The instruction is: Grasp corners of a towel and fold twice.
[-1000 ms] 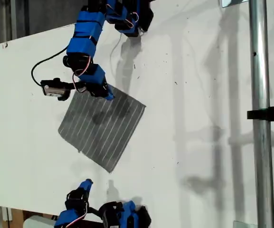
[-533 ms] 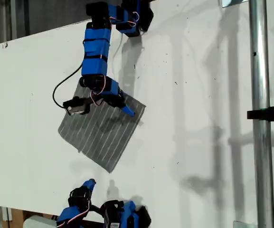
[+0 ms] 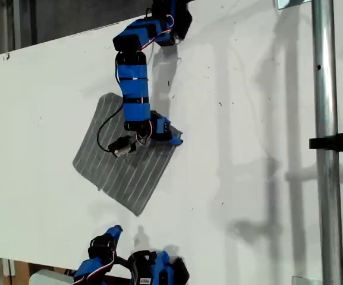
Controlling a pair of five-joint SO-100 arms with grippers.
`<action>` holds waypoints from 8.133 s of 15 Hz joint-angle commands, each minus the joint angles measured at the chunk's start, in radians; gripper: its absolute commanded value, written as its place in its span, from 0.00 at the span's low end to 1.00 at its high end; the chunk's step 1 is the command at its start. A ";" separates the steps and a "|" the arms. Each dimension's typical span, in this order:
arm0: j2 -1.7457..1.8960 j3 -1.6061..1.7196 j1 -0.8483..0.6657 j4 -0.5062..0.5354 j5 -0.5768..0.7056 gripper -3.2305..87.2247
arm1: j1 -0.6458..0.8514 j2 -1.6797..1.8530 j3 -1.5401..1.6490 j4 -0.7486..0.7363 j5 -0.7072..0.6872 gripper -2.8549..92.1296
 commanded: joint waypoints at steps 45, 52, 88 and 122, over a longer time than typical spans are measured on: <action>-0.520 0.184 0.535 -0.520 -0.390 0.00 | -0.265 0.425 0.189 -0.031 0.135 0.03; -0.535 0.107 0.848 -0.509 -0.699 0.00 | -0.462 0.422 0.110 0.006 0.276 0.03; -0.331 0.127 0.015 -0.308 0.048 0.25 | 0.433 1.393 1.015 0.225 0.144 0.43; 1.184 1.387 0.342 -0.456 -0.199 0.01 | 0.259 1.195 0.729 0.453 0.405 0.03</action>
